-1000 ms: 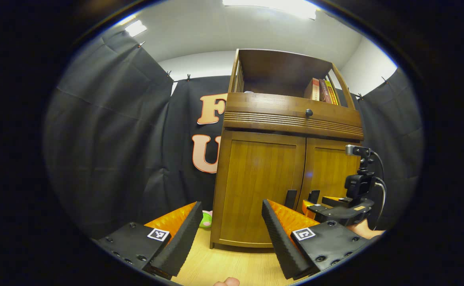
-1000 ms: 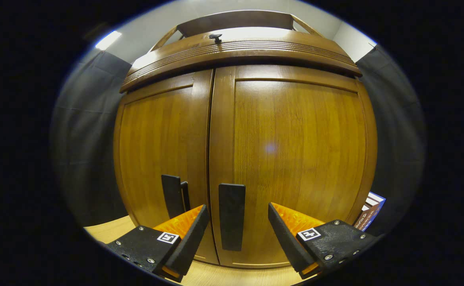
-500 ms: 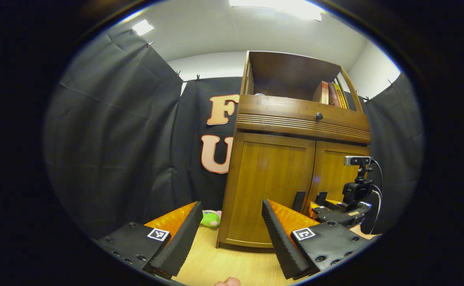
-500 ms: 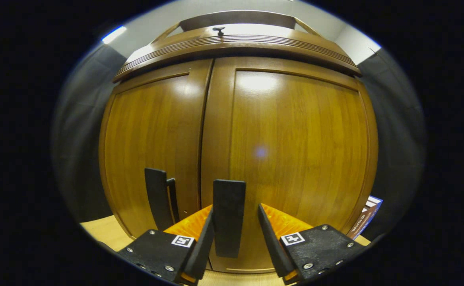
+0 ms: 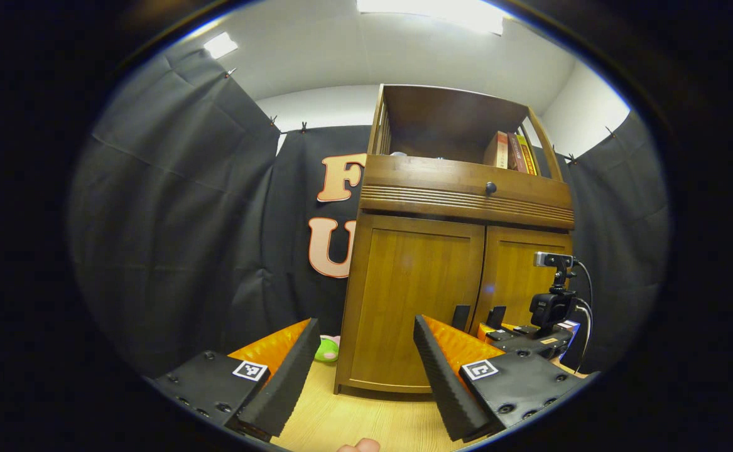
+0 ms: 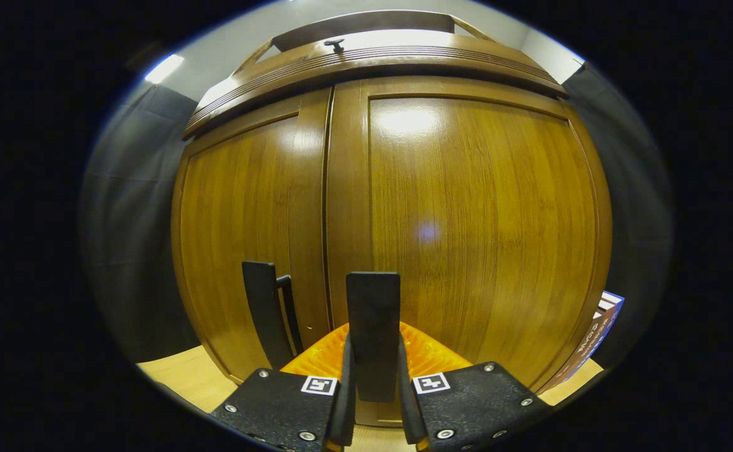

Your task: Open the right door of the double-door shoe cabinet with the right hand, and open the left door with the left hand.

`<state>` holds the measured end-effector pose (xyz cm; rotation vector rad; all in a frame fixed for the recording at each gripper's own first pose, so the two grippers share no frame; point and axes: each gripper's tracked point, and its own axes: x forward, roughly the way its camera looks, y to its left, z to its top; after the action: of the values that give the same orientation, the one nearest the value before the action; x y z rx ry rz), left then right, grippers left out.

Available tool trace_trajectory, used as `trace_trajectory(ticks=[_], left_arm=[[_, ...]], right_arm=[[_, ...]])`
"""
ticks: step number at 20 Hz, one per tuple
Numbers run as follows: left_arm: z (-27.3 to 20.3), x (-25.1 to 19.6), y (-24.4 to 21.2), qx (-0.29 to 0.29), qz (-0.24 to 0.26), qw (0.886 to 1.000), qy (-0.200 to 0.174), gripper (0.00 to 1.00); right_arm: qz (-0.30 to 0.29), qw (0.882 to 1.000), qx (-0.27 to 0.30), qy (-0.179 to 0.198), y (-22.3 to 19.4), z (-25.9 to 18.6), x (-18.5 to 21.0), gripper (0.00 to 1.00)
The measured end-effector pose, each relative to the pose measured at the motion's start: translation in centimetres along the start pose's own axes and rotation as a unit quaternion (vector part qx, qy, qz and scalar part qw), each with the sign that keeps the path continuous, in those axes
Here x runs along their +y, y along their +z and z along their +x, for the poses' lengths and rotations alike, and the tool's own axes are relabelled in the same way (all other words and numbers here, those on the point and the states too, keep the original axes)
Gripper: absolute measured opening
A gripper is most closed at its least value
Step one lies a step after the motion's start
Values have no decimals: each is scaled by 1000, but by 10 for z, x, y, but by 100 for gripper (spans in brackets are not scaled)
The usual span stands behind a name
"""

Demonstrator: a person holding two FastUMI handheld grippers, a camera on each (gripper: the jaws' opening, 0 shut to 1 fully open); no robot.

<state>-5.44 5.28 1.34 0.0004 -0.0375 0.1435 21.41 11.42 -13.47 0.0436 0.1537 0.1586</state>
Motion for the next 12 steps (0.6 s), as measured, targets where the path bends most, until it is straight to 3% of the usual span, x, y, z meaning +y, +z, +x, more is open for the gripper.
trace_trajectory(ticks=[1, 4, 5, 6, 12], left_arm=[[-2, 1, 0, -1, 0, 1000, 1, 94], [-5, -1, -2, 2, -4, 1000, 2, 96], [-6, -2, -3, 4, -3, 1000, 3, 97], [-7, -1, -3, 5, -2, 1000, 4, 99], [-5, -18, -2, 3, -10, 1000, -4, 95]], right_arm=[[-1, 1000, -3, 3, 2, -4, 1, 30], [2, 1000, -5, 20, 0, -26, 0, 29], [6, 1000, -7, 28, 1, -33, 1, 25], [9, 999, -6, 33, 0, -40, 1, 29], [26, 998, -1, 51, 2, -88, -8, 29]])
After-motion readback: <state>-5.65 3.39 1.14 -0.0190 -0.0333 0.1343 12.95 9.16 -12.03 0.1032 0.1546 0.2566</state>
